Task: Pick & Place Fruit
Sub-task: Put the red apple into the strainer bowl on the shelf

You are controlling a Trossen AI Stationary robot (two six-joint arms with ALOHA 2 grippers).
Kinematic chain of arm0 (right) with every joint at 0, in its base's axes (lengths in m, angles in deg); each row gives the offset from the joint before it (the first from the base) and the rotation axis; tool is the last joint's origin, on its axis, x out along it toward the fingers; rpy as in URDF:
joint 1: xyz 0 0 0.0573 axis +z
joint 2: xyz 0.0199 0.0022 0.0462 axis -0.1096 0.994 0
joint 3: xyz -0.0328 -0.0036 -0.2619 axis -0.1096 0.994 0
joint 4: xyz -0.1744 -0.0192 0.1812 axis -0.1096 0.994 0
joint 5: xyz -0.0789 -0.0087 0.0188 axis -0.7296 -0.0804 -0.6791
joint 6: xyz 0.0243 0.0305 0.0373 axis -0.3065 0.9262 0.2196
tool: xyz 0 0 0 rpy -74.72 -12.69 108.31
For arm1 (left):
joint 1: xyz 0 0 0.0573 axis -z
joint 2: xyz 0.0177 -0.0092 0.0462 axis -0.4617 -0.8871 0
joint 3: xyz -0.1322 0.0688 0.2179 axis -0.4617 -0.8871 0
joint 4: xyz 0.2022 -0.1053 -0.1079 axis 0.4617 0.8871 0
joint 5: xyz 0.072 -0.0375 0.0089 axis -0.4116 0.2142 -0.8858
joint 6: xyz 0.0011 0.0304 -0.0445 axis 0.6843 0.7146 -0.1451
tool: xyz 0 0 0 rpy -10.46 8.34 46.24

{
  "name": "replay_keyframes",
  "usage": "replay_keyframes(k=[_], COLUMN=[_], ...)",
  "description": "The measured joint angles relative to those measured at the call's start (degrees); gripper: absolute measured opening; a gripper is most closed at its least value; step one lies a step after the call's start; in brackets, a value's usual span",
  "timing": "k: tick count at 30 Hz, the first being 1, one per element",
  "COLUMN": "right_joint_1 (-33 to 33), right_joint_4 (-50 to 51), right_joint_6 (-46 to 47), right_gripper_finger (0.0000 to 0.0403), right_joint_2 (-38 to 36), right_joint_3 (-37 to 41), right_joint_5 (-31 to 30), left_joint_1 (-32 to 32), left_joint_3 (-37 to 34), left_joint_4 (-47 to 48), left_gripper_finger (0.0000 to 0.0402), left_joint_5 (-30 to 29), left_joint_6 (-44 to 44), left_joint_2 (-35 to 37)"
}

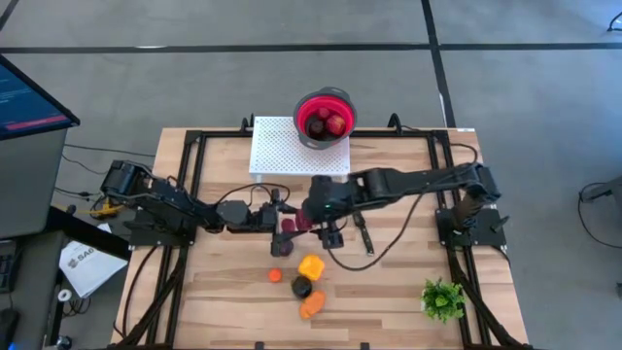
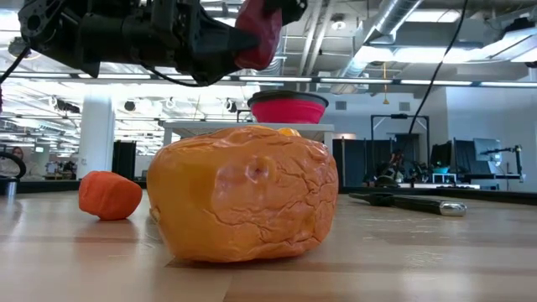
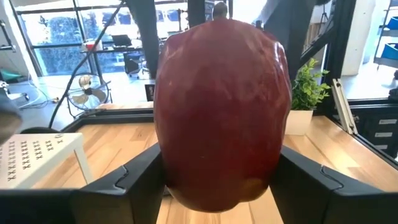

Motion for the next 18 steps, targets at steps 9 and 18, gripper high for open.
replay_keyframes(k=[9, 18], right_joint_1=[0.1, 0.0], right_joint_4=[2.7, 2.4], right_joint_6=[-0.8, 0.0], right_gripper_finger=[0.0304, 0.0238], right_joint_2=[4.9, 4.9], right_joint_3=[-5.4, -5.4], right_joint_5=[0.0, 0.1], left_joint_1=[0.0, 0.0], left_joint_3=[0.0, 0.0], left_joint_4=[0.6, 0.4], left_gripper_finger=[0.0239, 0.0248], left_joint_5=[0.1, 0.0], left_joint_6=[0.0, -0.2], left_joint_2=[0.0, 0.0])
